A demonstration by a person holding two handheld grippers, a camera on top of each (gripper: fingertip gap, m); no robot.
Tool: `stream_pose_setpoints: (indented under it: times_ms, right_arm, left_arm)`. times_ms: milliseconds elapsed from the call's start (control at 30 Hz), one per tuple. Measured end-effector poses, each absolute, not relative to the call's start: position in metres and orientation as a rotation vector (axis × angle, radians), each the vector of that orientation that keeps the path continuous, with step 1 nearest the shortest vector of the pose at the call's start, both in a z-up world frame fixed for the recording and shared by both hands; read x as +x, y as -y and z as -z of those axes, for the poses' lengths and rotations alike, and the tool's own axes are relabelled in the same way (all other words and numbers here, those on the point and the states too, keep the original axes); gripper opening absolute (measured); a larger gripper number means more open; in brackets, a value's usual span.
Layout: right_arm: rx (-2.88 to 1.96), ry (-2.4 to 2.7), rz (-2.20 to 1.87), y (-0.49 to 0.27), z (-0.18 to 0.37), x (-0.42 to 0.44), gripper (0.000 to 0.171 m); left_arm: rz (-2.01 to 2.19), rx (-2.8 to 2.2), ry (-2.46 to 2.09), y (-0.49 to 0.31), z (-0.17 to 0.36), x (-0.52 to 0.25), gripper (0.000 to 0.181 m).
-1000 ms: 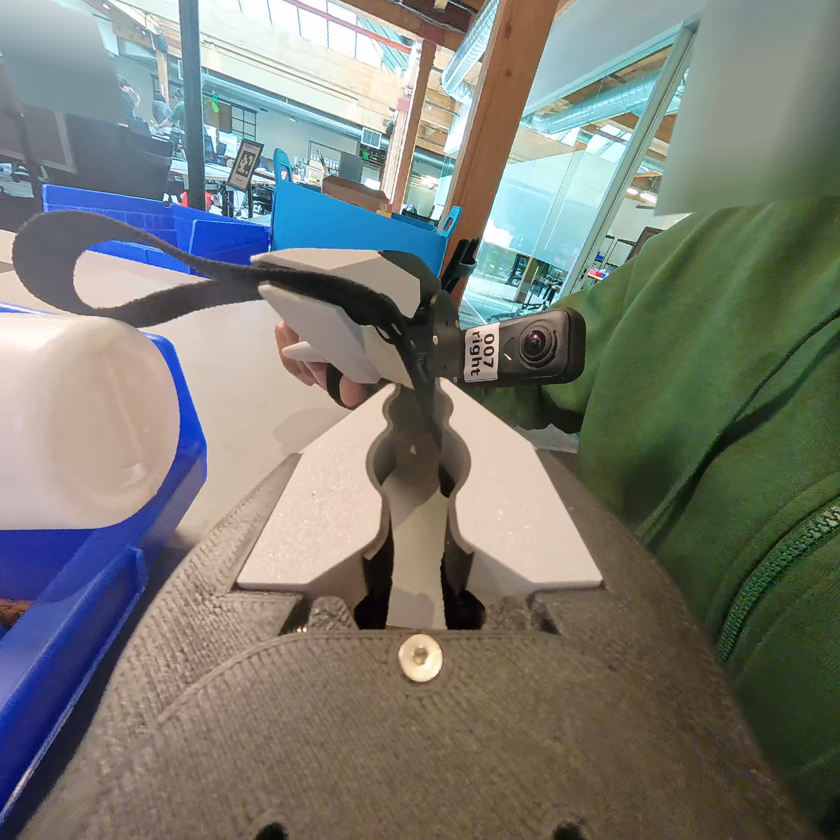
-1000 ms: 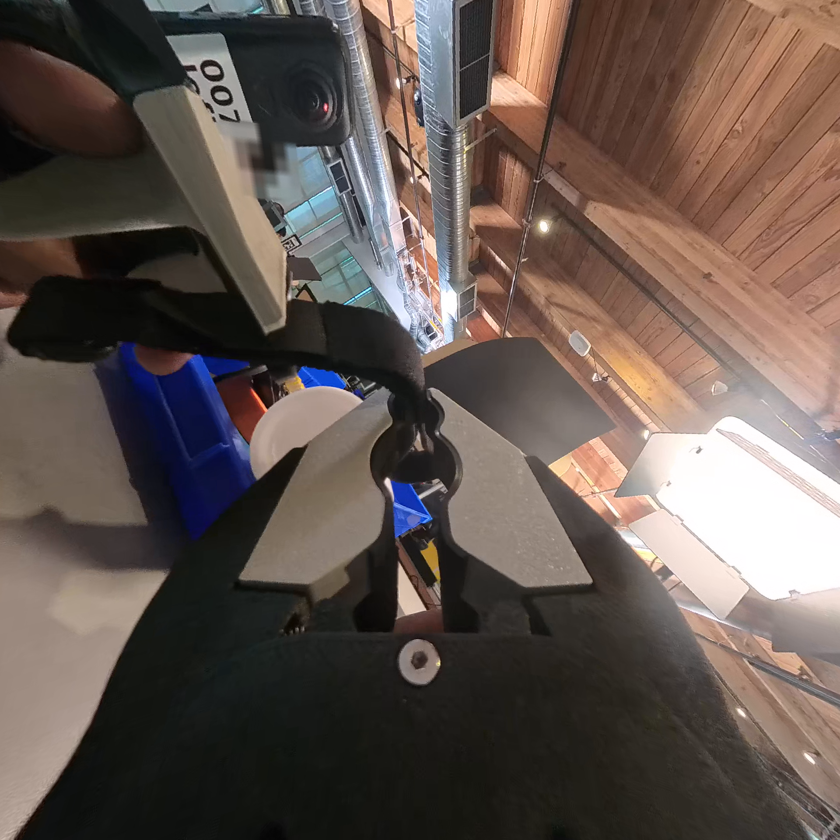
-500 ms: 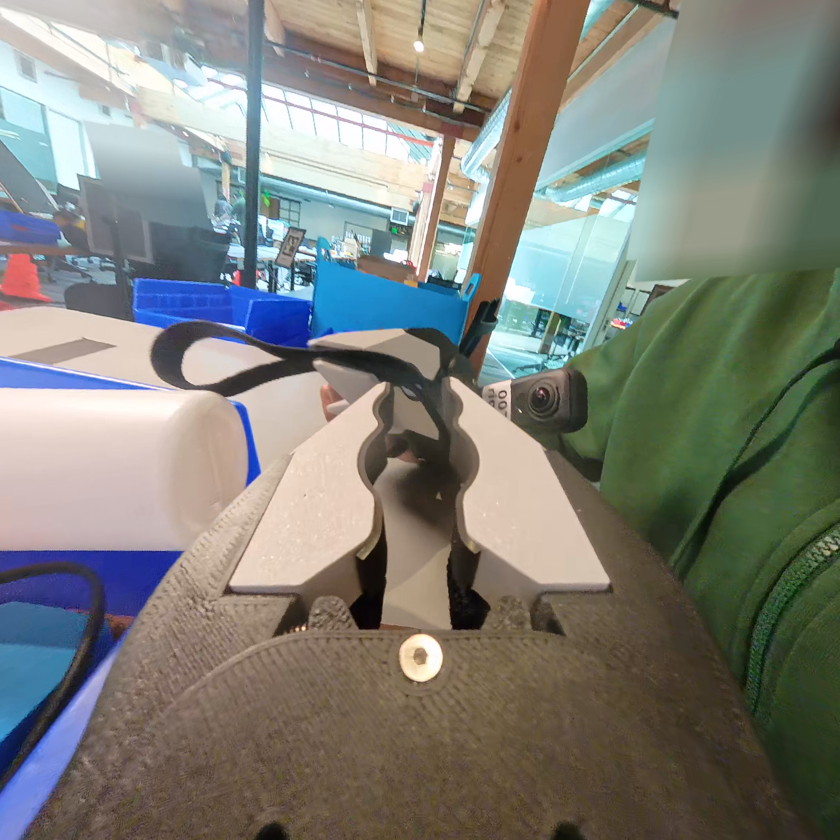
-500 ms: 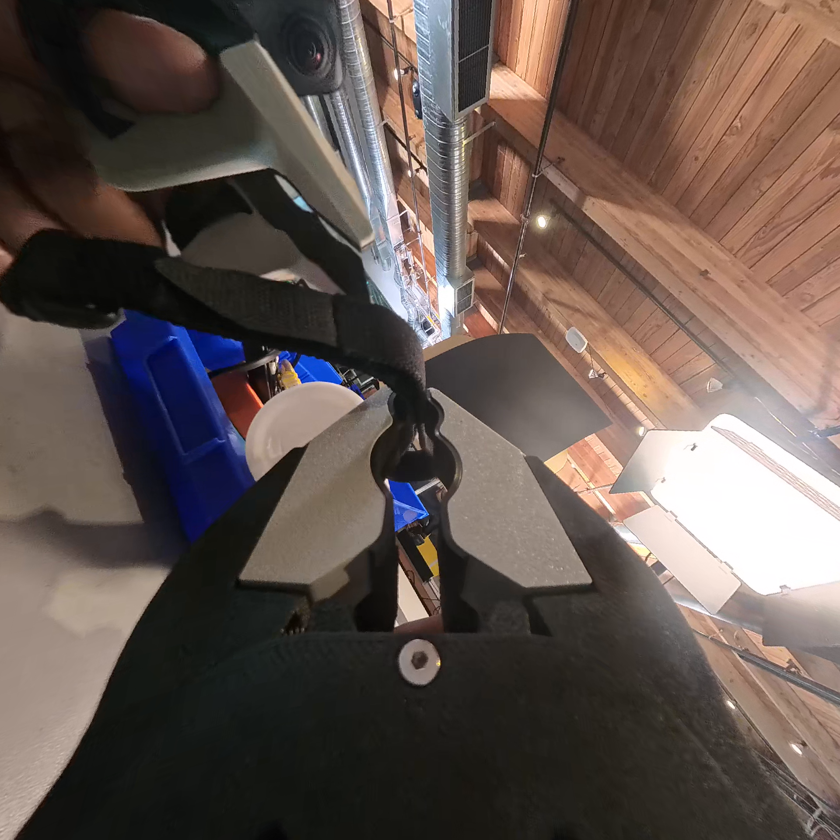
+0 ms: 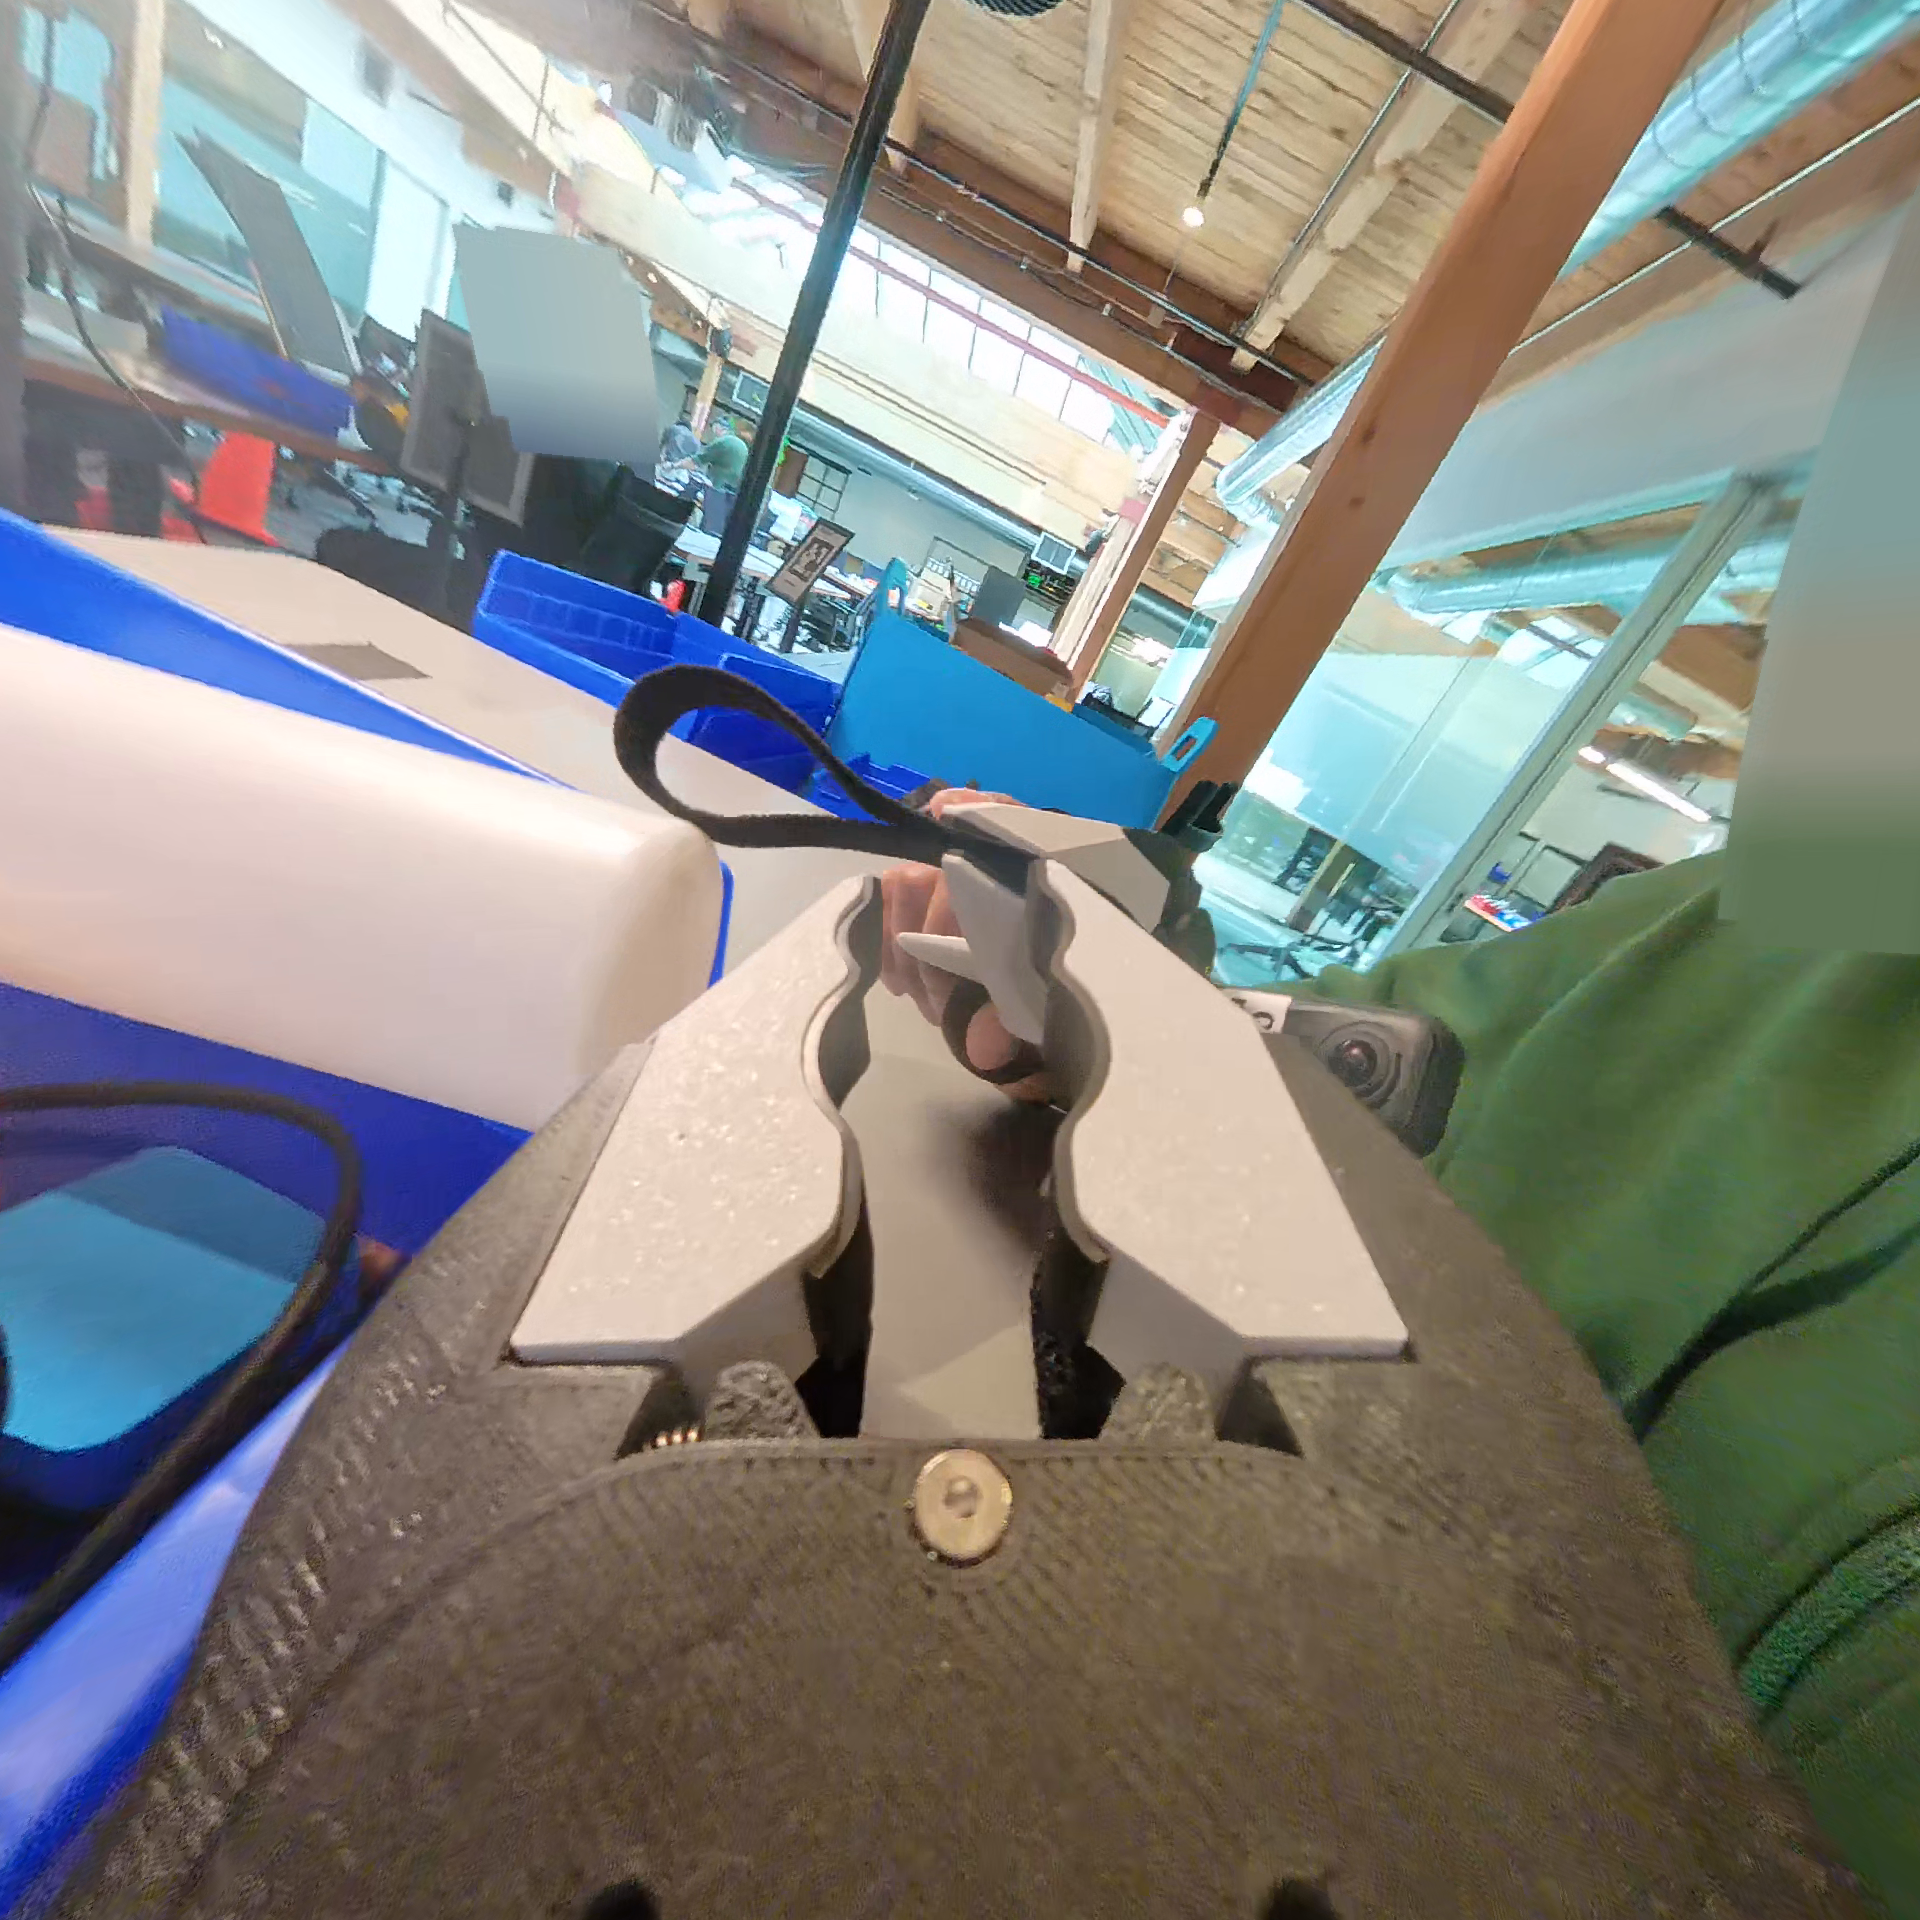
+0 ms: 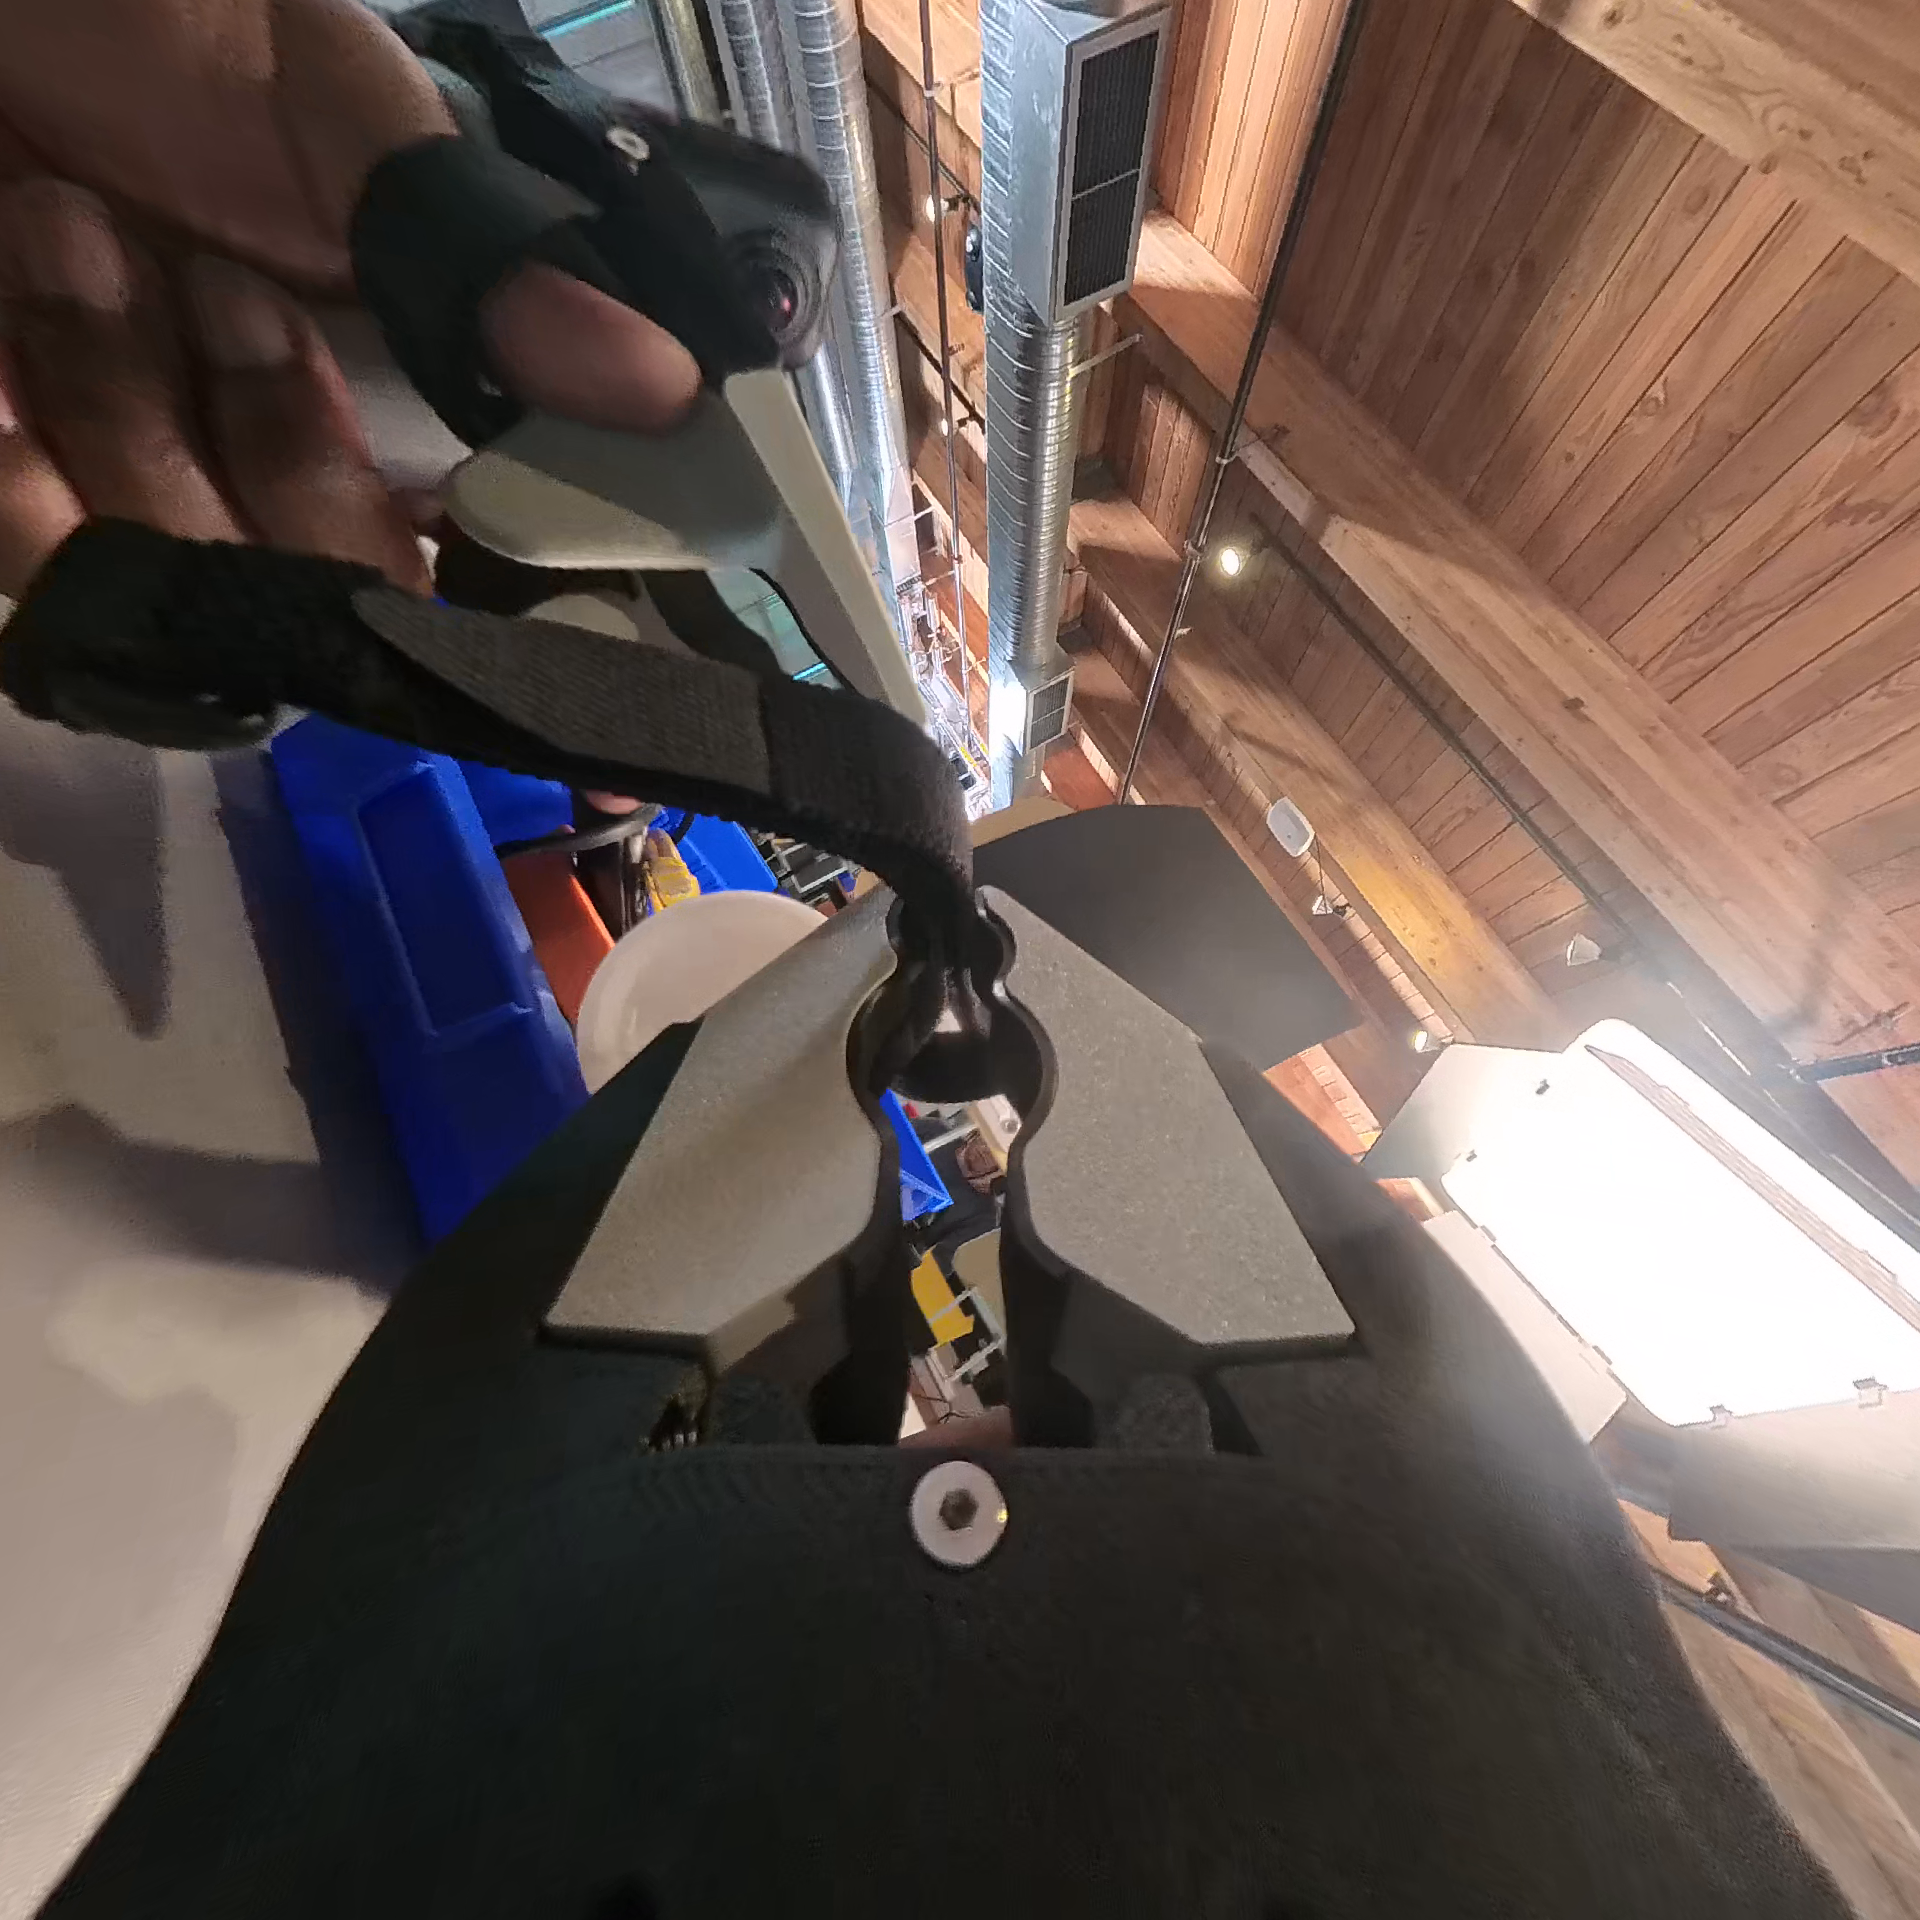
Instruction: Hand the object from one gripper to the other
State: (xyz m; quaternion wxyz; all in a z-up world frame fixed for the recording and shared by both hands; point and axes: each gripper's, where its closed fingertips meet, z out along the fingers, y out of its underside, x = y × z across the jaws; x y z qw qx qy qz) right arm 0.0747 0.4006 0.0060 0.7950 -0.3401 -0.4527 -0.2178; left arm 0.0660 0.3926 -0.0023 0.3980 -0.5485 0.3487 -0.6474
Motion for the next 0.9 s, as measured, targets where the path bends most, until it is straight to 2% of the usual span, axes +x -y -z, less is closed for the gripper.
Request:
stream_pose_setpoints:
  times_ms: [500, 900]
  right_arm:
    - [-0.623, 1.048, 0.539, -0.387, 0.000, 0.058, 0.006]
    - [-0.583, 1.103, 0.548, -0.380, 0.007, 0.048, 0.006]
  left_arm:
    - [1.935, -1.554, -0.758, -0.389, 0.011, 0.072, 0.046]
    - [1.957, -1.598, -0.708, -0.395, 0.016, 0.072, 0.046]
